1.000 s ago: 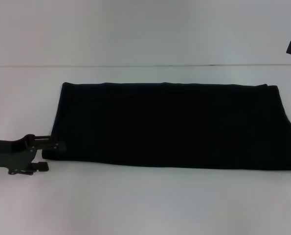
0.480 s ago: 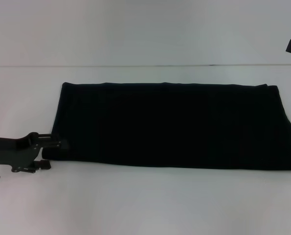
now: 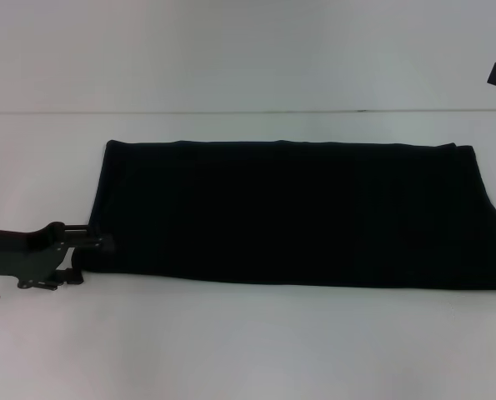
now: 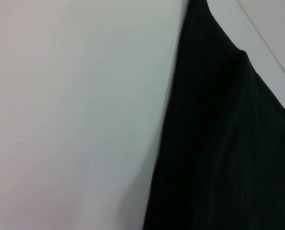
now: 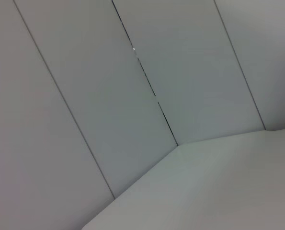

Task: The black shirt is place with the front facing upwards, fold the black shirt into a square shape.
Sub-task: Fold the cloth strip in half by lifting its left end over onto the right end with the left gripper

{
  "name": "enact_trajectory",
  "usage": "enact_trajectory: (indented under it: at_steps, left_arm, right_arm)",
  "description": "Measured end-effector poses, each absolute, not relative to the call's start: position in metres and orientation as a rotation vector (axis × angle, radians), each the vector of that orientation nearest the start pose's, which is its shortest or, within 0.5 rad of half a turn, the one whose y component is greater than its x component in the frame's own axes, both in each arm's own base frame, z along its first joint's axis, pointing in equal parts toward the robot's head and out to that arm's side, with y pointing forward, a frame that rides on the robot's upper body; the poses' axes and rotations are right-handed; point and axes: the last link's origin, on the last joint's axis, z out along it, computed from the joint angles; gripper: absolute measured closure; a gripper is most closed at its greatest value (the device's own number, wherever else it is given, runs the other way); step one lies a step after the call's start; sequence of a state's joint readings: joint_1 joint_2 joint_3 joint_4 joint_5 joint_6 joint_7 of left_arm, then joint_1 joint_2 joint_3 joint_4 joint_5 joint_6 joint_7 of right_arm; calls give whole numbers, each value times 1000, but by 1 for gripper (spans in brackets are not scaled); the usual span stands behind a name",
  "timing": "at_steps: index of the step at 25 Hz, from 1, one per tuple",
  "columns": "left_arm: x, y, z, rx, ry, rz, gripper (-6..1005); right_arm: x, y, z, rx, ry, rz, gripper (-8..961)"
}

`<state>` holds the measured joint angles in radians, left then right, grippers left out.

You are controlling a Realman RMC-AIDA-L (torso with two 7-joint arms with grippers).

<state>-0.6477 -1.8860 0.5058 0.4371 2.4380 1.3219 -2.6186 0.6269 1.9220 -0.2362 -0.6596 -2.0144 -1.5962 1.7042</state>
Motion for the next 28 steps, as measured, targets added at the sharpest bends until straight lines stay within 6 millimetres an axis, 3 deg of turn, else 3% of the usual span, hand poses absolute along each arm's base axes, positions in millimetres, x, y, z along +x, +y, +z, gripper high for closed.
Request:
enact_trajectory:
  at_steps: [28]
  left_arm:
    - [-330,376,47,2204,2629,489,112]
  right_arm:
    - [276,377,125,-2250,922,1004,32]
